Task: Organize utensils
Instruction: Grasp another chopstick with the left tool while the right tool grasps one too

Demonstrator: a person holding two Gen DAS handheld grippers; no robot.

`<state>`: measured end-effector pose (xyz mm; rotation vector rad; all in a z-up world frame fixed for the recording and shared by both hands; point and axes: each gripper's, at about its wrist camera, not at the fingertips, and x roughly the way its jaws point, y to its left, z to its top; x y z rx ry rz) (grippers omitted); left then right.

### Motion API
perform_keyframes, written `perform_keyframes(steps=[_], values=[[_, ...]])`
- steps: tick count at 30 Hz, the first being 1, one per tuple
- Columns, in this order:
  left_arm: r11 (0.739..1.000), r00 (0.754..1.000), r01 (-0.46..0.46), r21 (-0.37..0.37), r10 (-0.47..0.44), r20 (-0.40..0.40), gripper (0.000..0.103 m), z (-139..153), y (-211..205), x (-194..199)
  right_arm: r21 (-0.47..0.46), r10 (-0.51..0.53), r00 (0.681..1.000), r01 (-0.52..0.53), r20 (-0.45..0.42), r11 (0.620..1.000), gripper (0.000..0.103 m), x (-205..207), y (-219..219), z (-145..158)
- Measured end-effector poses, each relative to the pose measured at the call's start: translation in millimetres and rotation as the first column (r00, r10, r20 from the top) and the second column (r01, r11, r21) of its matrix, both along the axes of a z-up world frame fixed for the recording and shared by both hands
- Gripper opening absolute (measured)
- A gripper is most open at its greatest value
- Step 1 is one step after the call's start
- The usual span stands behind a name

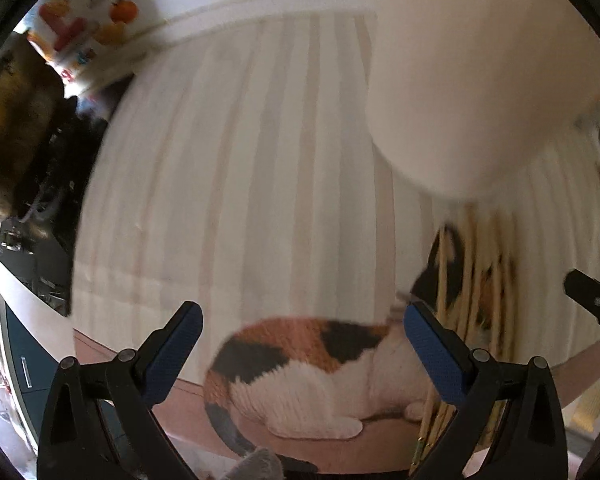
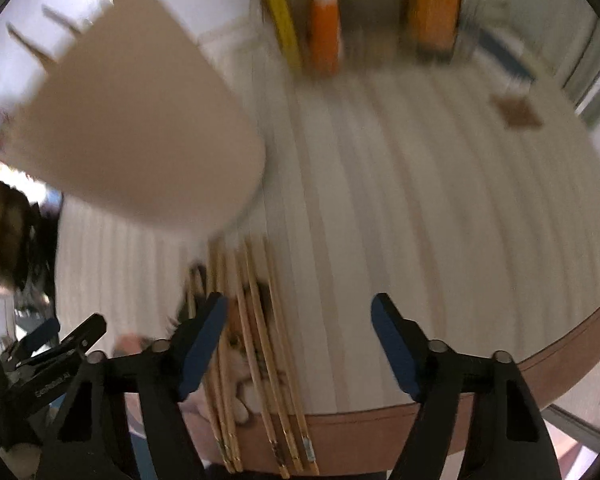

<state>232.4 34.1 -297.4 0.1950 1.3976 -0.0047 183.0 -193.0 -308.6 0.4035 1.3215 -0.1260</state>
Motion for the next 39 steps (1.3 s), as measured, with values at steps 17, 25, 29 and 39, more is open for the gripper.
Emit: perform_keyframes(steps=[17,25,29,39], values=[[0.983,0.982,0.08,-0.164,-0.106,-0.155,0.06,-41,-58,-12,-0.122,0.117,0.975,-0.142,-0.188,0.982,0.007,-4,13,-63],[0.979,0.973,0.174,-0.11,-0.188,-0.136,0.005,-49,-93,-11,-0.138,0.093,0.973,-0.124,-0.213,0.983,0.007,-12,-15,-66],[0.985,0.976,0.155,-0.082,-0.165,-0.142,0.005,-50,-74,-8,-0.153,0.092,0.971,-0.128,-0.222,0.98,0.007,-11,-14,-67],[0.996,0.987,0.026,-0.086,-0.039,-0.156,0.005,-49,-12,-9,-0.142,0.157,0.953,-0.198,-0.258,0.97,0.007,-16,29,-72]])
